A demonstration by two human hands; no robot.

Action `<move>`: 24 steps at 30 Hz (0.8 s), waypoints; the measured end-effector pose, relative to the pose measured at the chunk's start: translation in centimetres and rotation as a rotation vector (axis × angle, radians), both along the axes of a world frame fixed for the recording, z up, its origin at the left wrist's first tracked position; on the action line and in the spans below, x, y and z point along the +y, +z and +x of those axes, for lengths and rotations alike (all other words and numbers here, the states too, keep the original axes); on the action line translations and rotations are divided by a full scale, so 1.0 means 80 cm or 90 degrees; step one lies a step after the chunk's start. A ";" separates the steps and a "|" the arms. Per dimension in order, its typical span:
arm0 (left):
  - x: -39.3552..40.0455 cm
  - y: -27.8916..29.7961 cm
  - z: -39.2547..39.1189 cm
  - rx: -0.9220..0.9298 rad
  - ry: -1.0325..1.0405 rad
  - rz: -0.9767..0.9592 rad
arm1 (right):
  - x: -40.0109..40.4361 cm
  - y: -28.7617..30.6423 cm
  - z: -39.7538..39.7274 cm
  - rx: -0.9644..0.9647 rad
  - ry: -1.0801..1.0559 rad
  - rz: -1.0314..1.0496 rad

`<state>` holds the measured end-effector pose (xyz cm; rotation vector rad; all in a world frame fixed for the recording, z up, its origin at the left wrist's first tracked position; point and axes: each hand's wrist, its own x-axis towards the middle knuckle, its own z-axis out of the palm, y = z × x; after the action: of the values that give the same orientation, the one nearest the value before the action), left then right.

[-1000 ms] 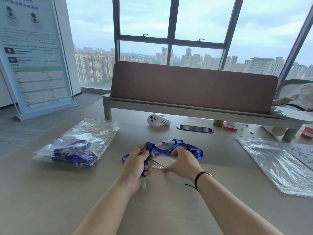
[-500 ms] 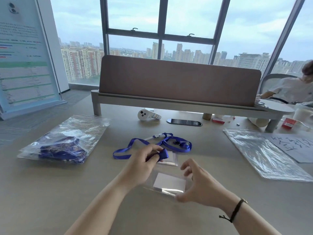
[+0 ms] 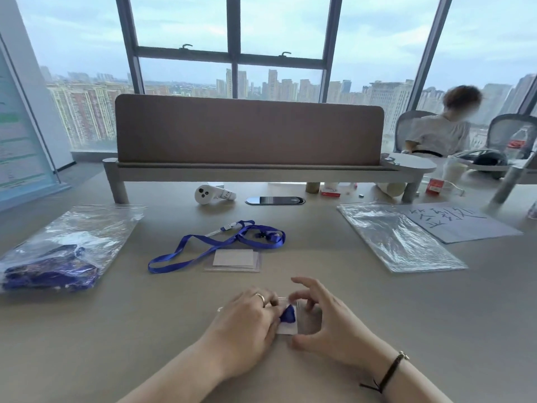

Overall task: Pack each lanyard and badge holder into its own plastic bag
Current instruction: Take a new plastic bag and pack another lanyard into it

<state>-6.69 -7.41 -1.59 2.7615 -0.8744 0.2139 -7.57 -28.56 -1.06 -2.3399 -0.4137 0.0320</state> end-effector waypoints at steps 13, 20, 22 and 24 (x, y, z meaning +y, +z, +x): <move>-0.035 0.032 -0.009 0.042 0.058 0.022 | -0.055 0.003 0.005 -0.031 -0.093 0.141; -0.132 0.051 0.011 0.025 -0.005 0.047 | -0.162 0.009 0.043 -0.091 -0.347 0.006; -0.168 0.053 0.027 0.030 -0.018 0.065 | -0.184 0.010 0.055 -0.106 -0.412 -0.083; -0.202 0.053 0.042 0.049 -0.030 0.073 | -0.198 0.008 0.064 -0.094 -0.449 -0.145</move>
<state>-3.29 -23.56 2.63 2.8278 -0.9593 0.0506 -2.42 -44.38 -0.43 -2.5946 0.3813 -0.4509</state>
